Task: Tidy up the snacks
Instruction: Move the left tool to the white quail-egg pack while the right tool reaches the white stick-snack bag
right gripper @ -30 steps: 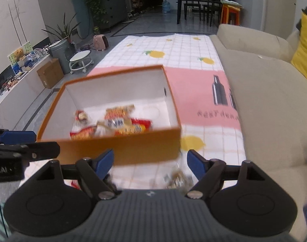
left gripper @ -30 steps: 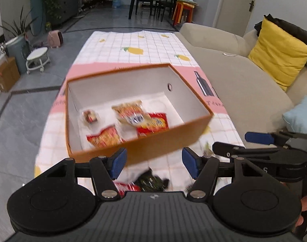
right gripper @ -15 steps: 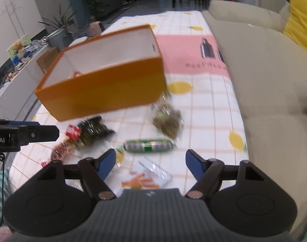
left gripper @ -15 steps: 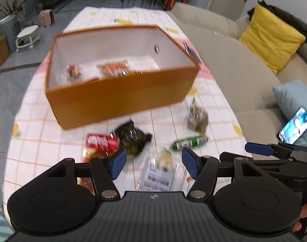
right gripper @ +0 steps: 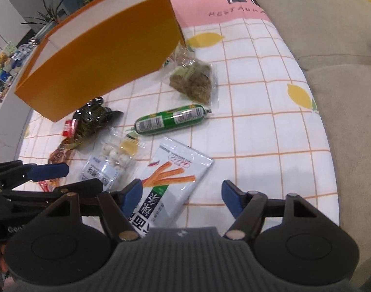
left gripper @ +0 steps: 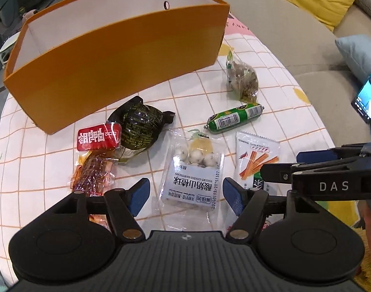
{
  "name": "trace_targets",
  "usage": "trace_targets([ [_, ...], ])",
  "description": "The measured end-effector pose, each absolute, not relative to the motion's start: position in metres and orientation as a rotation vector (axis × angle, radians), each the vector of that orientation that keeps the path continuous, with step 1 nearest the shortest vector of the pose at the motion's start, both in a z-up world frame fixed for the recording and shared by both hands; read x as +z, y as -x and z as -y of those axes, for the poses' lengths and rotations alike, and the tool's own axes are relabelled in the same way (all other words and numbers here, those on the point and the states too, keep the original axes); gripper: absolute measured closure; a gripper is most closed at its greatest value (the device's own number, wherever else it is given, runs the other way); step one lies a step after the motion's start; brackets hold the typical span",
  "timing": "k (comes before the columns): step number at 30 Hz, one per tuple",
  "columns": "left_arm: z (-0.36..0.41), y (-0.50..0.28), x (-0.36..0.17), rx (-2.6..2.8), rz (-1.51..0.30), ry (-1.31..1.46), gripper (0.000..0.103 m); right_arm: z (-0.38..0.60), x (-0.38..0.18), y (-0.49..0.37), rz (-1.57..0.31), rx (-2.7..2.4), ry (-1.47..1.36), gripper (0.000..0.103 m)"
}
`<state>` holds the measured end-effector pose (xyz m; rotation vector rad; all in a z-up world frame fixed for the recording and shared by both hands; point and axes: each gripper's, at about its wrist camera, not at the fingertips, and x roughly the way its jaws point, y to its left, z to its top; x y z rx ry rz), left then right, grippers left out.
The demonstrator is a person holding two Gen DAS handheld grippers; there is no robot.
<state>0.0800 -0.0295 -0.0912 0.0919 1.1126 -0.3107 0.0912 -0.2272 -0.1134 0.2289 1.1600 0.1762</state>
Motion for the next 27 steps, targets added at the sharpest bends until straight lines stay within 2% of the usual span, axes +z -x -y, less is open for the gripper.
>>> trace_targets([
  [5, 0.029, -0.084, -0.097, -0.326, -1.120, -0.094, 0.020, 0.225, -0.118, -0.095, -1.173, 0.169, -0.232, 0.040],
  [14, 0.044, -0.090, -0.111, -0.348, -1.134, -0.199, 0.019, 0.228, -0.124, -0.101, -1.191, 0.173, -0.255, 0.040],
  [18, 0.044, -0.091, -0.114, -0.353, -1.143, -0.201, 0.024, 0.221, -0.124, -0.102, -1.192, 0.177, -0.238, 0.040],
  [22, 0.039, -0.090, -0.113, -0.331, -1.130, -0.193, 0.033, 0.214, -0.124, -0.103, -1.194, 0.174, -0.226, 0.040],
  [27, 0.026, -0.089, -0.107, -0.264, -1.139, -0.176, 0.034, 0.203, -0.122, -0.104, -1.184, 0.173, -0.201, 0.037],
])
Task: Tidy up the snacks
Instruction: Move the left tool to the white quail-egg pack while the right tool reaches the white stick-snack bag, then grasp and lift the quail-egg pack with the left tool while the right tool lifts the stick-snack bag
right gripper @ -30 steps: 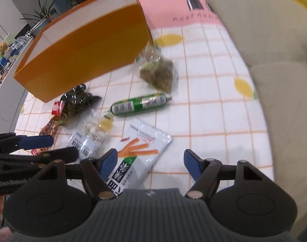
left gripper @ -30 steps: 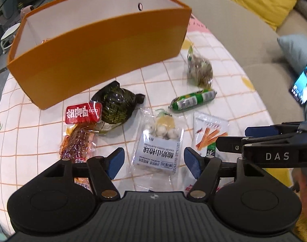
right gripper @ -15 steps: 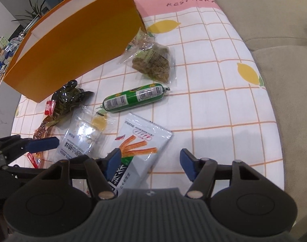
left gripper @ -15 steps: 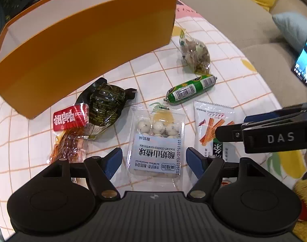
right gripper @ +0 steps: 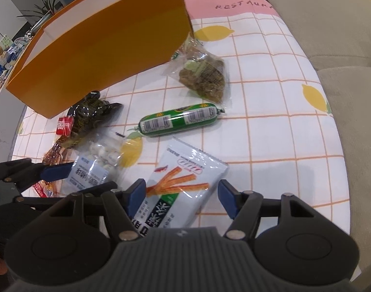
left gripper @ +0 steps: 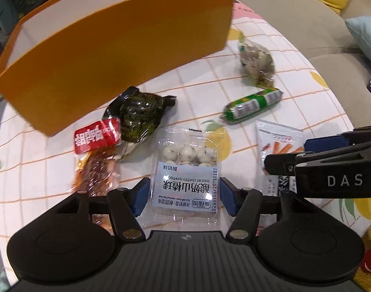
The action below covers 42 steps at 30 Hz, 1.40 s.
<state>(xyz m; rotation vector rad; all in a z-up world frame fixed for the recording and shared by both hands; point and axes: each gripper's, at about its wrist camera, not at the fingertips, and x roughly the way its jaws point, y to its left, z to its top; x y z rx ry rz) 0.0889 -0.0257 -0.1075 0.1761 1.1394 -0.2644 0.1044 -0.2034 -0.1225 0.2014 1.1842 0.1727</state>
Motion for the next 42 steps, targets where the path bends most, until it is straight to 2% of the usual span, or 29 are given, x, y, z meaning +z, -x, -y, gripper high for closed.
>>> trace_targets([
  [8, -0.011, -0.093, -0.090, -0.180, -1.129, 0.060, 0.035, 0.191, -0.125, -0.103, -1.199, 0.152, -0.132, 0.034],
  [14, -0.012, -0.095, -0.089, -0.160, -1.118, 0.071, 0.035, 0.168, -0.128, -0.103, -1.212, 0.164, -0.052, 0.020],
  [17, -0.013, -0.094, -0.089, -0.156, -1.121, 0.075, 0.035, 0.154, -0.131, -0.102, -1.198, 0.164, 0.026, 0.020],
  [19, -0.014, -0.093, -0.089, -0.156, -1.121, 0.074, 0.035, 0.146, -0.133, -0.099, -1.184, 0.164, 0.093, 0.023],
  [21, -0.014, -0.092, -0.088, -0.160, -1.122, 0.075, 0.035, 0.148, -0.132, -0.095, -1.167, 0.180, 0.105, 0.032],
  [23, -0.012, -0.091, -0.089, -0.169, -1.125, 0.071, 0.035, 0.152, -0.130, -0.092, -1.159, 0.194, 0.110, 0.036],
  [30, -0.004, -0.088, -0.088, -0.188, -1.125, 0.059, 0.035, 0.171, -0.126, -0.089, -1.152, 0.232, 0.075, 0.047],
  [42, -0.006, -0.081, -0.073, -0.181, -1.096, 0.078, 0.035, 0.186, -0.097, -0.082, -1.087, 0.257, 0.004, 0.051],
])
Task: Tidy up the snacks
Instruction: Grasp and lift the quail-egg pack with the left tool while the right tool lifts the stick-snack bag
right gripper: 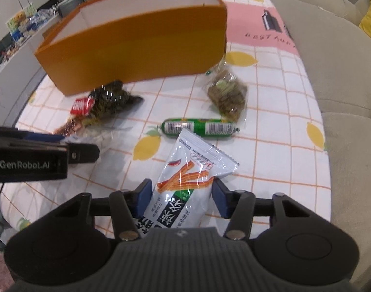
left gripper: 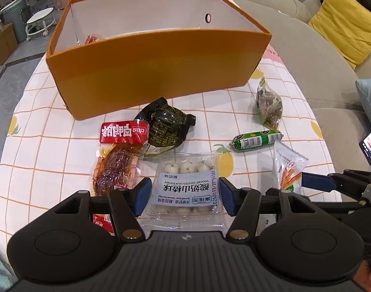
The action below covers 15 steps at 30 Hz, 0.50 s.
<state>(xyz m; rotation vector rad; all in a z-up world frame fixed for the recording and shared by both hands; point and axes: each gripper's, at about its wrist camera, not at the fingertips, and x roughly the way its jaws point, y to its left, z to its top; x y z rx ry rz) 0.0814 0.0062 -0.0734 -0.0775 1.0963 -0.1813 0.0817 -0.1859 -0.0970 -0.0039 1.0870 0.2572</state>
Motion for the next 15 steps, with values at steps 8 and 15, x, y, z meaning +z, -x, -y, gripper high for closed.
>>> trace_targets([
  [8, -0.004, -0.078, -0.051, -0.192, -1.037, 0.098, 0.037, 0.191, -0.068, -0.079, -1.004, 0.273, -0.027, 0.052],
  [15, -0.004, -0.076, -0.031, -0.190, -0.974, 0.102, 0.037, 0.200, -0.042, -0.080, -0.919, 0.297, -0.079, 0.053],
])
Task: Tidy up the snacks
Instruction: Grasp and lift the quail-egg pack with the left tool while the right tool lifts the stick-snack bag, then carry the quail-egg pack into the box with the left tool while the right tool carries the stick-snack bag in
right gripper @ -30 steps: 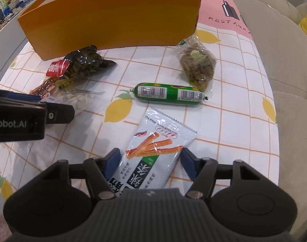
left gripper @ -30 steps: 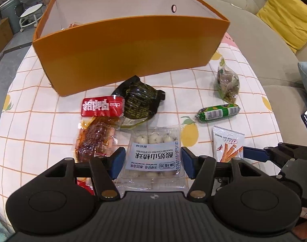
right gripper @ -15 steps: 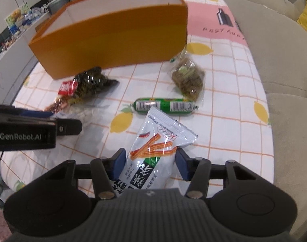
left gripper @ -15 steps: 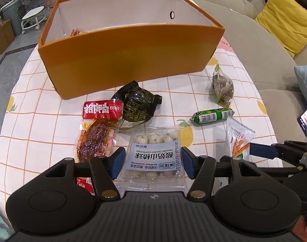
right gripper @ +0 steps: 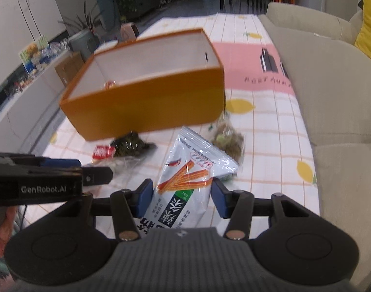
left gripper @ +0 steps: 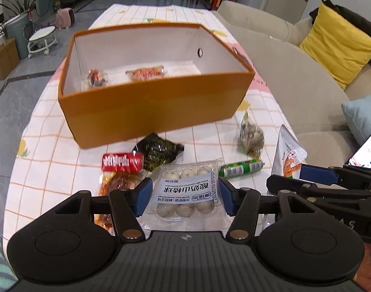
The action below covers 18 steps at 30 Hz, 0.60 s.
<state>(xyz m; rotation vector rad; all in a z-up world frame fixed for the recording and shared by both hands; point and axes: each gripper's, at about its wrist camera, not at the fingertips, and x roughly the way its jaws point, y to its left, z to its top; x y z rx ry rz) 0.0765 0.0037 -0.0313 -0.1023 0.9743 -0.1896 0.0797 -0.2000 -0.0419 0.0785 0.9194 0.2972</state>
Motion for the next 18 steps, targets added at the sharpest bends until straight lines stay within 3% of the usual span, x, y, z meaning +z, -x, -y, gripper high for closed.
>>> trace_targets([
  [18, -0.013, -0.119, 0.041, -0.193, -0.776, 0.047, 0.037, 0.193, 0.018, -0.136, -0.770, 0.362, -0.070, 0.053],
])
